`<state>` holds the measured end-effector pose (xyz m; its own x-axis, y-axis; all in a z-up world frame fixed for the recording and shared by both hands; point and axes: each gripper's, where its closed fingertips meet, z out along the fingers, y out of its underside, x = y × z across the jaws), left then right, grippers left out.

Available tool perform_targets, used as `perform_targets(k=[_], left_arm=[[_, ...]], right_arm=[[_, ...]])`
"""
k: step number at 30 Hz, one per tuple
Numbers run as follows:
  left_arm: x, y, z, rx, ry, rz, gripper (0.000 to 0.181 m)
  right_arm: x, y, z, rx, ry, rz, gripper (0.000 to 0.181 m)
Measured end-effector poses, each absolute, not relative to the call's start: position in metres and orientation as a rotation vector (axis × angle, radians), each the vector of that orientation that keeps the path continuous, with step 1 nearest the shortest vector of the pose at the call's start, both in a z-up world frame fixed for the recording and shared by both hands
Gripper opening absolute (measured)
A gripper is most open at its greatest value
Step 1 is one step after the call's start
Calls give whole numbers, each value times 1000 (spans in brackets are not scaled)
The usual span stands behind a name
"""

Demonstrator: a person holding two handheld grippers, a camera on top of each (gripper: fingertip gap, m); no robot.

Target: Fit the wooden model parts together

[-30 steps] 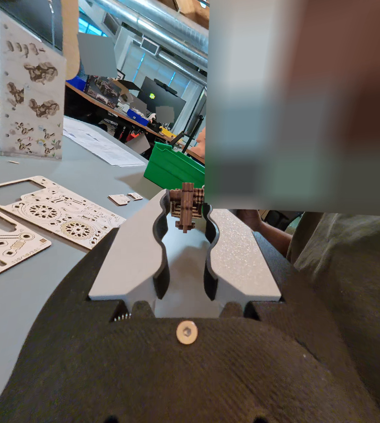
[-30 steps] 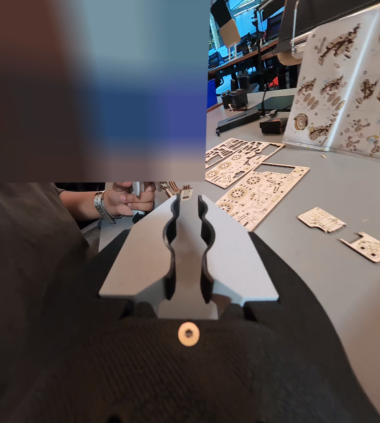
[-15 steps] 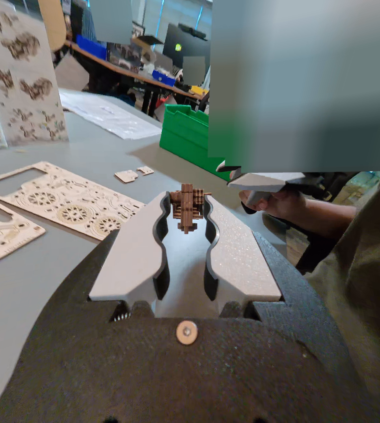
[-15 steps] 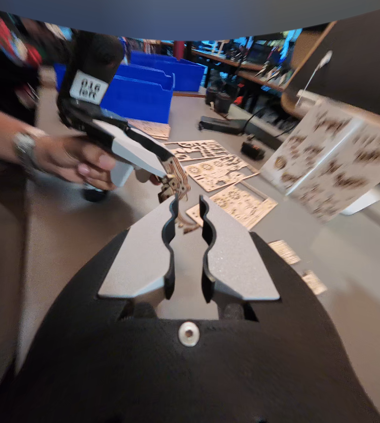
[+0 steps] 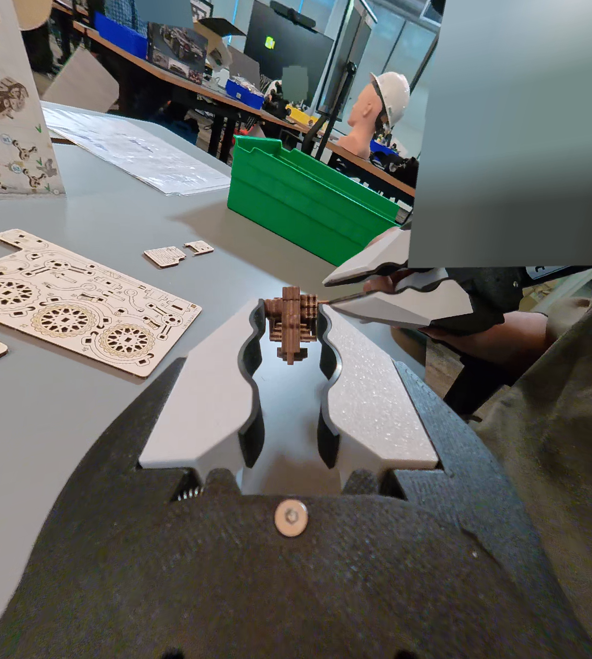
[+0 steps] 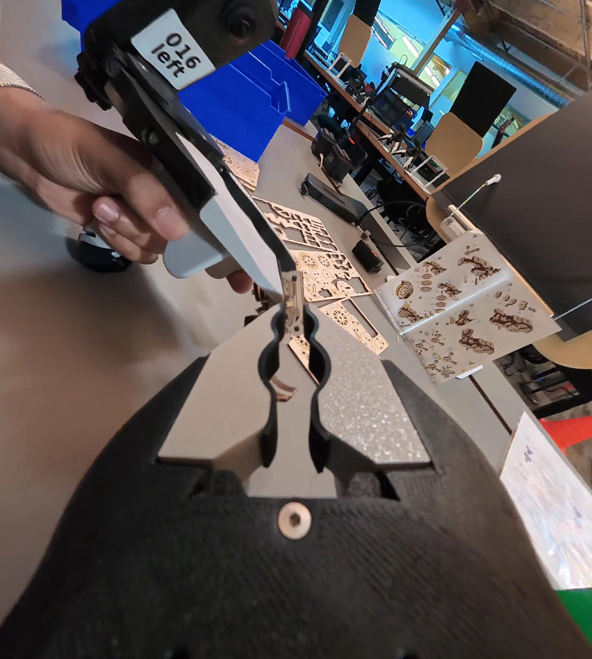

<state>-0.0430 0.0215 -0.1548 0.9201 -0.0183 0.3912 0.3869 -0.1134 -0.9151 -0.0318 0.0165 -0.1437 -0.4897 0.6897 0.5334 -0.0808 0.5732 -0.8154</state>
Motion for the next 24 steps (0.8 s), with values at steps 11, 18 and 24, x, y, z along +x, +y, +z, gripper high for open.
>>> perform_targets(k=[11,18,24], left_arm=[[-41,23,-157,-1653,-298,-394,25],[-39,23,-156,-1648,-278,-404,25],[-40,25,-157,-1661,-277,-357,25]], right_arm=[[-27,11,-150,-426,-1887,963,5],[-27,13,-150,-436,-1884,944,0],[-29,15,-150,-410,-1881,873,0]])
